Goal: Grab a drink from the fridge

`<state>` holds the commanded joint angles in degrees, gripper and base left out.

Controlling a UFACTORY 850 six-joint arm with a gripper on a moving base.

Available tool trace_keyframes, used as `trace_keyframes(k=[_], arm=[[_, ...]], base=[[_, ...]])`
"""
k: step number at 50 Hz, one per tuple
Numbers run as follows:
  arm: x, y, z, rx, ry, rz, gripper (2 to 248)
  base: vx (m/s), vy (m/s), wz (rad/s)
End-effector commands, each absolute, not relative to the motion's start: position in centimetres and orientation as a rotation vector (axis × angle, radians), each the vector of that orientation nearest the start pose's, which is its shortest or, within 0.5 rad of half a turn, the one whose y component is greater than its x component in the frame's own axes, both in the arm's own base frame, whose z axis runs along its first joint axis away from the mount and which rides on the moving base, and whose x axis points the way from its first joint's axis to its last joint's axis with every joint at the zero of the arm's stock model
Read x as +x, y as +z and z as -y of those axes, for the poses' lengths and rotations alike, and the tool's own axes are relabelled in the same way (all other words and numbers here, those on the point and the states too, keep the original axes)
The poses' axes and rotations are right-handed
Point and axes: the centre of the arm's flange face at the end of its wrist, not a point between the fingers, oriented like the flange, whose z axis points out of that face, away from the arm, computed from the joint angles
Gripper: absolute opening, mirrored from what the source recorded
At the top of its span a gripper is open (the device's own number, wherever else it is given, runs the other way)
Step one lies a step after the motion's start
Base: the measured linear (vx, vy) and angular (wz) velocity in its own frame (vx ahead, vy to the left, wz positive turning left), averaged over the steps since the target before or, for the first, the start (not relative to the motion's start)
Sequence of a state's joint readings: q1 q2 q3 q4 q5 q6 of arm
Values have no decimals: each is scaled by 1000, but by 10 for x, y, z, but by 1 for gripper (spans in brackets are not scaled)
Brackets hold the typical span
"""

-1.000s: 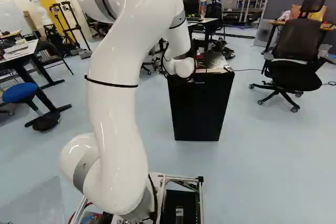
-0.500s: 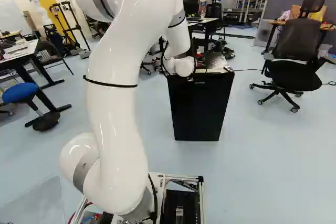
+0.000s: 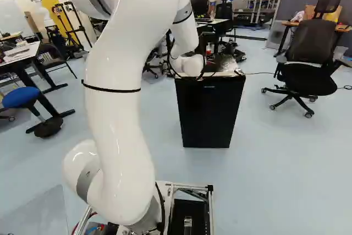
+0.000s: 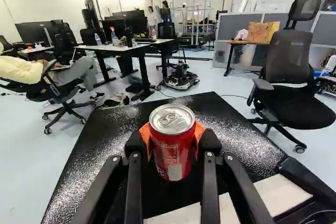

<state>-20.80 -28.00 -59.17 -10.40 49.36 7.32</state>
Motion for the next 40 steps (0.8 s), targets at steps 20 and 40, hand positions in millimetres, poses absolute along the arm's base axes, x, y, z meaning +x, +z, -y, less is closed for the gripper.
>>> trace_keyframes(k=[20, 40], arm=[[582, 406, 207, -2482, -2094, -318, 99], [572, 409, 192, -2486, -2082, -304, 99]], base=[[0, 0, 0], [0, 0, 0]])
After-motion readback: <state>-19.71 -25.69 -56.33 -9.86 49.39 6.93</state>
